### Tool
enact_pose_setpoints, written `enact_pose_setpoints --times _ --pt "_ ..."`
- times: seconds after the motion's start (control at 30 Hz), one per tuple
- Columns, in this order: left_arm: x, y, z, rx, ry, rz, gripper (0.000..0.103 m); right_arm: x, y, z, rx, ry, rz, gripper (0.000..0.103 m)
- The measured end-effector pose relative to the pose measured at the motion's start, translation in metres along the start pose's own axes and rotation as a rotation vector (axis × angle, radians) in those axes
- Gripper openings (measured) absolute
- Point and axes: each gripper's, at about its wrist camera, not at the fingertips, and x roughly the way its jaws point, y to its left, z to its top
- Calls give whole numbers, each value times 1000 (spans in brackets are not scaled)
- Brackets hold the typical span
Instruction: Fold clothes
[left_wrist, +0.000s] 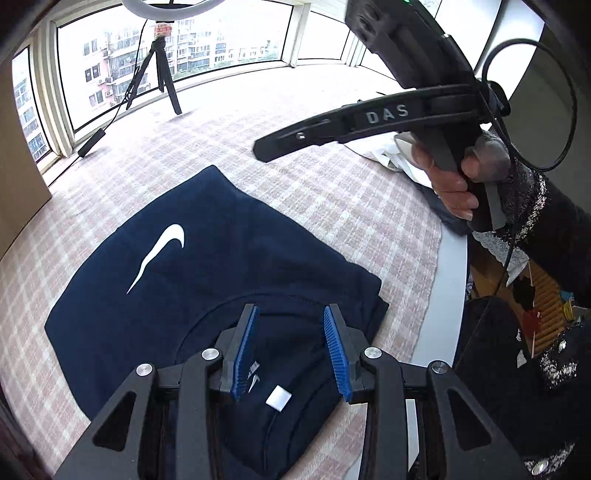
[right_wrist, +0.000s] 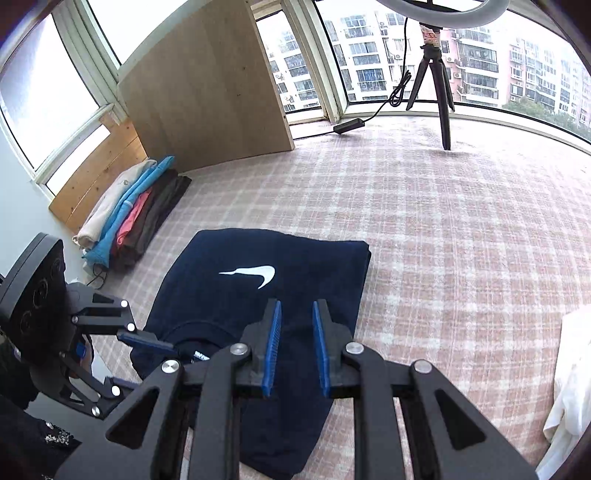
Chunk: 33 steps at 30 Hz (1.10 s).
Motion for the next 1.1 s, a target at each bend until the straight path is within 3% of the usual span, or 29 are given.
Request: enact_pose_setpoints --times 0.07,0.17,0.3,0.33,0.43,0.53,0.63,0.77,0.87,0.97,1.1 --pt "27 -3 11 -25 16 -29 35 27 -5 19 -5 24 20 18" --pt "67 -7 11 -32 109 -48 35 58 -9 32 -31 76 94 18" --pt "71 -13 2 2 93 -56 45 118 -30 38 -71 188 19 17" --pt "71 -14 2 4 96 -58 46 122 -42 42 -34 183 46 9" --pt "69 -14 2 -8 109 -69 46 91 -73 56 122 64 116 12" --pt "47 -5 6 -83 96 -93 43 61 -78 64 138 1 135 12" --pt "3 17 6 -150 4 -67 44 59 -63 64 53 42 119 12" --pt "-35 61 11 -212 -52 64 45 70 -74 50 92 118 77 12" --pt "-29 86 15 -255 -20 130 44 67 -92 39 132 101 60 12" --pt "-12 87 12 -248 14 119 44 71 -93 34 61 115 37 12" --pt "15 74 2 -200 100 110 44 87 -84 30 -29 175 67 11"
